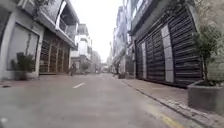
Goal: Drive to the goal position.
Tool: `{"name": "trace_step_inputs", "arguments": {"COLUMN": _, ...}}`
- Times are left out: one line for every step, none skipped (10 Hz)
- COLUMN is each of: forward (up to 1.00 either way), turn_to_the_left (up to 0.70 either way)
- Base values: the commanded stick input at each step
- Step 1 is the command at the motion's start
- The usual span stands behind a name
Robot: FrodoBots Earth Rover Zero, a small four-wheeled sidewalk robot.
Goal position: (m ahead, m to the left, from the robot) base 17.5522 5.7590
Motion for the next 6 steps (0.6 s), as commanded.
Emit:
{"name": "trace_step_inputs", "arguments": {"forward": 0.50, "turn_to_the_left": 0.00}}
{"name": "trace_step_inputs", "arguments": {"forward": 0.50, "turn_to_the_left": 0.00}}
{"name": "trace_step_inputs", "arguments": {"forward": 0.50, "turn_to_the_left": 0.00}}
{"name": "trace_step_inputs", "arguments": {"forward": 0.50, "turn_to_the_left": 0.00}}
{"name": "trace_step_inputs", "arguments": {"forward": 0.50, "turn_to_the_left": 0.00}}
{"name": "trace_step_inputs", "arguments": {"forward": 0.50, "turn_to_the_left": 0.00}}
